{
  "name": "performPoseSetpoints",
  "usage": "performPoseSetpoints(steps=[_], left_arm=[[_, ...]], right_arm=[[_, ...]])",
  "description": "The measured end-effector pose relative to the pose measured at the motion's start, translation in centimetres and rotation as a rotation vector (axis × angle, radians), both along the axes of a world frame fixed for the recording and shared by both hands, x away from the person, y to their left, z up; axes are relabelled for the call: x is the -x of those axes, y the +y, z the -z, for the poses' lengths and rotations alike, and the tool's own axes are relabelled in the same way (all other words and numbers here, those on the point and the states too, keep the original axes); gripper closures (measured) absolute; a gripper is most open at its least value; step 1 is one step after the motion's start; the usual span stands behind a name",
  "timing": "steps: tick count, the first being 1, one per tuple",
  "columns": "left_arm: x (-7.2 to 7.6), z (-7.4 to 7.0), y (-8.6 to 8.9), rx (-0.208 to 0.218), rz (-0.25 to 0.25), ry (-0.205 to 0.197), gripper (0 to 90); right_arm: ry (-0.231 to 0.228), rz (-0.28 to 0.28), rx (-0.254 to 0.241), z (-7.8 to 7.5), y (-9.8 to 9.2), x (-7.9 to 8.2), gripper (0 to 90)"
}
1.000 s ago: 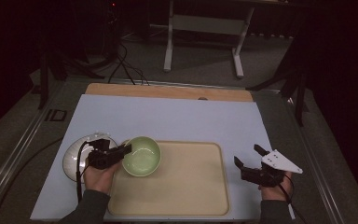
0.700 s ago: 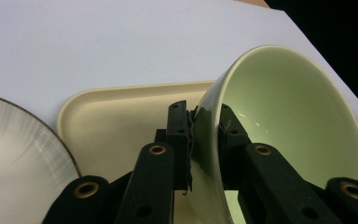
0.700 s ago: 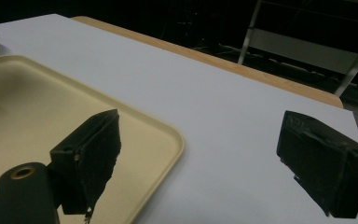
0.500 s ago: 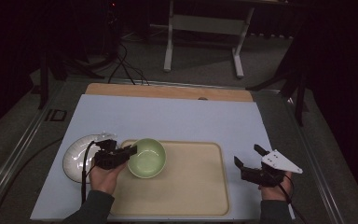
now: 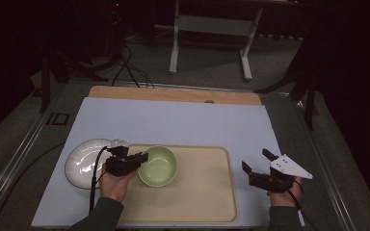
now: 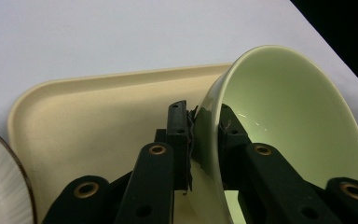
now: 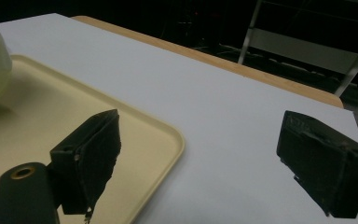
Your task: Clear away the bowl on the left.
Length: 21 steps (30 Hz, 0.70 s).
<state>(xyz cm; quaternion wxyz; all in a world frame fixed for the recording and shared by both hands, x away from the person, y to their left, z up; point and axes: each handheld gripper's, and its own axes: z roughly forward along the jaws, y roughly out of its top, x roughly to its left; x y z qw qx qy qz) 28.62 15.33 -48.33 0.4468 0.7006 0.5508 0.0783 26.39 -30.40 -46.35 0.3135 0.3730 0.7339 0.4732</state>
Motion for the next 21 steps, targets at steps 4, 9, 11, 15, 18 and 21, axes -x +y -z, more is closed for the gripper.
performPoseSetpoints(steps=[4, 9, 11, 15, 18, 21], left_arm=[[0.0, 0.1, -0.1, 0.0, 0.003, 0.002, 80.1], [0.0, 0.3, -0.7, -0.001, 0.011, 0.004, 80.2], [0.0, 0.3, -0.8, 0.001, 0.014, 0.006, 80.1], [-0.1, 0.5, -1.1, -0.003, 0.018, 0.01, 80.1], [-0.1, 0.6, -1.3, -0.008, 0.025, 0.014, 80.1], [-0.1, 0.7, -1.6, -0.011, 0.028, 0.014, 80.1]], right_arm=[[0.0, 0.001, 0.0, 0.0, 0.0, 0.0, 12.9], [0.0, 0.0, -0.001, 0.0, 0.0, 0.0, 12.9], [0.0, 0.0, -0.001, 0.0, 0.0, 0.0, 12.9], [0.001, 0.0, 0.0, 0.0, 0.0, 0.0, 12.9], [0.0, 0.0, 0.0, 0.0, 0.0, 0.0, 12.9], [0.0, 0.0, 0.0, 0.0, 0.0, 0.0, 12.9]])
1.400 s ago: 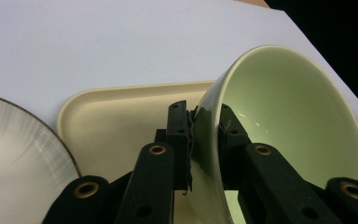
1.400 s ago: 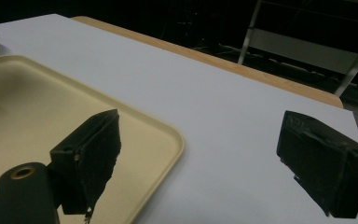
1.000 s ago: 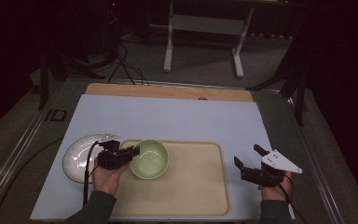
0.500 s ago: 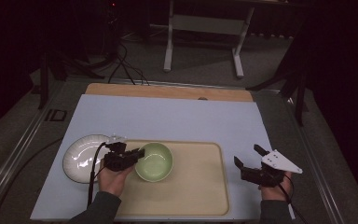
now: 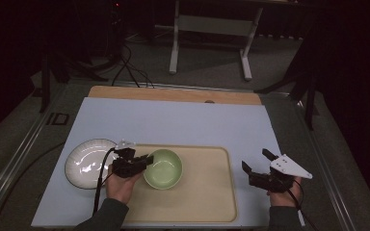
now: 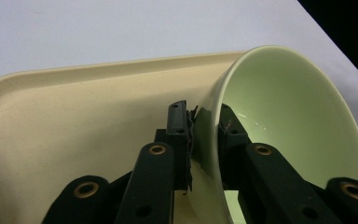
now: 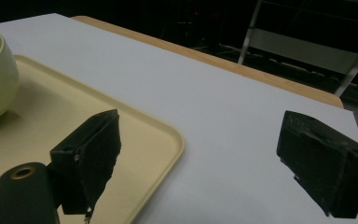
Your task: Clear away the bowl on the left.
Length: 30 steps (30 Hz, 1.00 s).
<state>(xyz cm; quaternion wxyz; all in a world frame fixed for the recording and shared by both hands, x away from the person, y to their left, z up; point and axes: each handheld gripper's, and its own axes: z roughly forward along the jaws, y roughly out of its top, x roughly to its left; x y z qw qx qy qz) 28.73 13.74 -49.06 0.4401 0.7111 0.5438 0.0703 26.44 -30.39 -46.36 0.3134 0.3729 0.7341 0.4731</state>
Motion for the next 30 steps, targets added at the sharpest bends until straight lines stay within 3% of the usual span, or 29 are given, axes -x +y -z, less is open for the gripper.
performPoseSetpoints(steps=[30], left_arm=[[0.2, 1.7, -2.7, -0.022, 0.028, 0.001, 81.3]], right_arm=[[0.001, 0.004, -0.001, 0.0, 0.0, 0.0, 12.9]])
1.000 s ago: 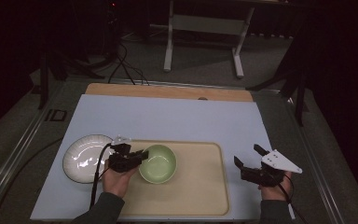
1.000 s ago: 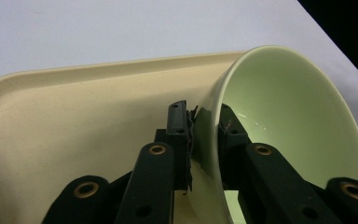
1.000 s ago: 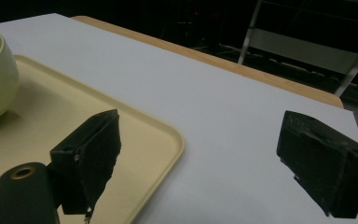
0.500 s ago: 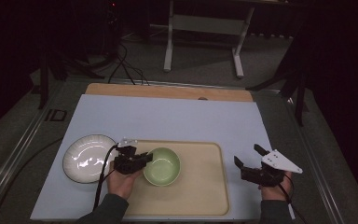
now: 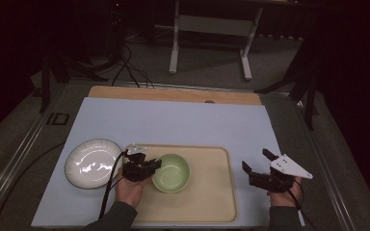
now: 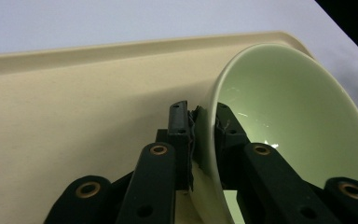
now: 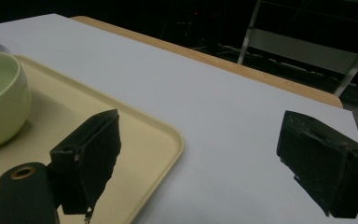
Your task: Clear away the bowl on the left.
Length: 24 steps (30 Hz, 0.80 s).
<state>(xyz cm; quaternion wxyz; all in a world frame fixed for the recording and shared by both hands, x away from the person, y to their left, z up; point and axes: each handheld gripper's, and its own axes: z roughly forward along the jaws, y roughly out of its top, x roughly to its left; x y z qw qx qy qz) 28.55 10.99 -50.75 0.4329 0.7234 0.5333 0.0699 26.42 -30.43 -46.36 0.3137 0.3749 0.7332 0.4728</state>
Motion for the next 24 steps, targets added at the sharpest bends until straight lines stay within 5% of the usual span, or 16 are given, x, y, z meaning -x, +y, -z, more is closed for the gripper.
performPoseSetpoints(steps=[24], left_arm=[[0.2, 0.8, -1.4, -0.084, 0.006, -0.064, 80.4]], right_arm=[[-0.001, 0.001, -0.001, 0.0, -0.1, 0.0, 12.9]])
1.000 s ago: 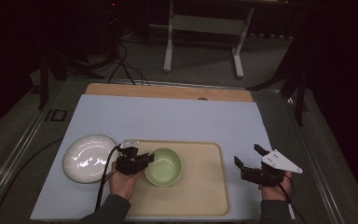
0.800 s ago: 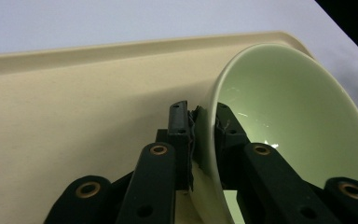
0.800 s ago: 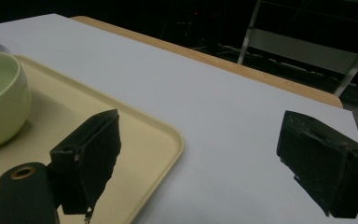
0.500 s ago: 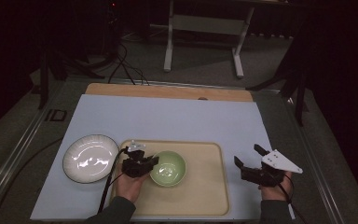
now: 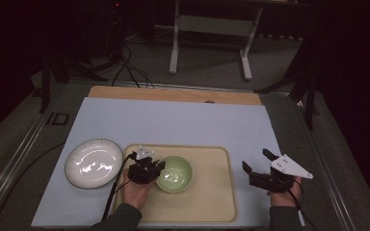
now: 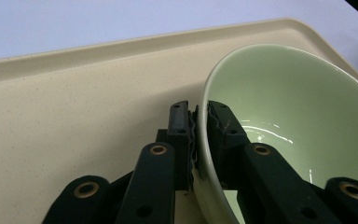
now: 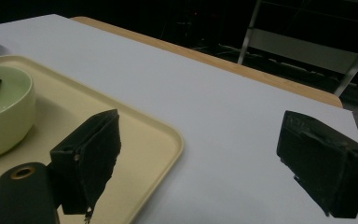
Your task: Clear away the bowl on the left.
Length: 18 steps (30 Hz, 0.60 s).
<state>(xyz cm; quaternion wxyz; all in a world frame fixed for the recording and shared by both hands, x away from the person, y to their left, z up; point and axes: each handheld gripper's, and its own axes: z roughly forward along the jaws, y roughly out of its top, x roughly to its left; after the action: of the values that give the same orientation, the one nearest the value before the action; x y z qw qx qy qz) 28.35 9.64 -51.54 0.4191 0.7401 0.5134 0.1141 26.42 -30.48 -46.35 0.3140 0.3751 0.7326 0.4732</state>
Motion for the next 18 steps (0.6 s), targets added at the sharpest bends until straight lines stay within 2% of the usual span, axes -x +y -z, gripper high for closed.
performPoseSetpoints(steps=[5, 7, 11, 14, 16, 18], left_arm=[[-0.1, -0.1, 0.1, 0.004, -0.009, 0.006, 76.6], [-0.1, -0.2, 0.4, 0.021, -0.011, 0.011, 74.6], [0.0, -1.1, 1.1, 0.065, -0.016, -0.01, 70.0], [0.1, -1.8, 1.6, 0.079, -0.017, -0.027, 65.8], [0.1, -2.3, 1.9, 0.086, -0.02, -0.041, 63.0], [0.2, -2.8, 2.2, 0.069, -0.03, -0.062, 60.0]], right_arm=[[-0.001, 0.0, 0.0, 0.0, 0.0, 0.0, 12.9], [-0.001, 0.0, -0.002, 0.0, 0.0, 0.0, 12.9], [-0.005, 0.0, -0.002, 0.0, -0.1, 0.0, 12.9], [-0.004, -0.001, -0.002, 0.0, -0.1, 0.0, 12.9], [-0.005, -0.001, -0.003, -0.1, -0.1, 0.1, 12.9], [-0.005, 0.0, -0.003, -0.1, -0.1, 0.1, 12.9]])
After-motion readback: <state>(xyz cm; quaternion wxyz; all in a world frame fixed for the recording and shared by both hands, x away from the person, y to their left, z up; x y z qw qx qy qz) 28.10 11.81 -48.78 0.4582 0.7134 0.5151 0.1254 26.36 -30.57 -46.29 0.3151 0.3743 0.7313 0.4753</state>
